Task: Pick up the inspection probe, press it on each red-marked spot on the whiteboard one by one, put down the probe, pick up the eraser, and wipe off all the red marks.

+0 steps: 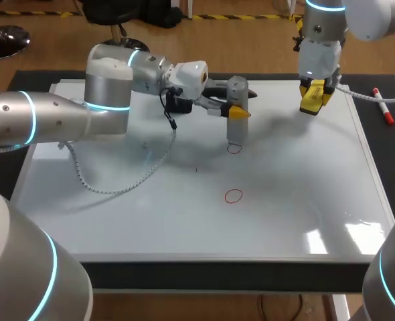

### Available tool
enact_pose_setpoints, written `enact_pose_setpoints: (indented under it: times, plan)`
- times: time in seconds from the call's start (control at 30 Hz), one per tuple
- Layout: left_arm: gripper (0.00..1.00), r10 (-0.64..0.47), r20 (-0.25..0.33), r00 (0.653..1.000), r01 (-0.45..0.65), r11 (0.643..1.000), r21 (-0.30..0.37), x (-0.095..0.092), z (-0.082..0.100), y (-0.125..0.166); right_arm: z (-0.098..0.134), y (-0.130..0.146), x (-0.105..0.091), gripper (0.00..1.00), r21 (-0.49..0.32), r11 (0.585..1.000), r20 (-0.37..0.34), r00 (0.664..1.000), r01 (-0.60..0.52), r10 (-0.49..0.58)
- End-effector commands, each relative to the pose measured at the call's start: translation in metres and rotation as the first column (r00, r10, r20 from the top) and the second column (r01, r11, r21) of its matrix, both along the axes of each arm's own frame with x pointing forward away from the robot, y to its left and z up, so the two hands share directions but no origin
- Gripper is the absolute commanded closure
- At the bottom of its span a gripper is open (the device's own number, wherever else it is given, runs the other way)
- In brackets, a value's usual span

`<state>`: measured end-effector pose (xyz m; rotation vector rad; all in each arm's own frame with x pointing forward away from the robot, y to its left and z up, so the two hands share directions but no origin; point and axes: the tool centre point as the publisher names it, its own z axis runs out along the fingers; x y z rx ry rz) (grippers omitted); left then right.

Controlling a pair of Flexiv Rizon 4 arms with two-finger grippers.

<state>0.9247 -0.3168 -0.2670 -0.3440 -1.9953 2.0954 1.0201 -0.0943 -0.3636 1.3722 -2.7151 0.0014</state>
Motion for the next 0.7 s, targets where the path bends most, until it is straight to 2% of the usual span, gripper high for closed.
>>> enact_pose_setpoints:
  times: [0.03,0.4,0.7]
  plan:
    - [1.0,0.035,0.017,0.999,-0.036,0.999,0.021,-0.003,0.016,0.015,0.001,-0.001,0.0,1.0,-0.002,1.0,-0.001,1.0,-0.002,0.002]
    - [1.0,0.174,0.037,0.984,-0.175,0.983,0.05,0.017,0.028,0.063,0.001,-0.001,0.0,1.0,-0.002,1.0,-0.001,1.0,-0.002,0.002]
    - [1.0,0.316,0.049,0.947,-0.319,0.945,0.077,0.032,0.029,0.116,0.001,-0.001,0.0,1.0,-0.002,1.0,-0.001,1.0,-0.002,0.002]
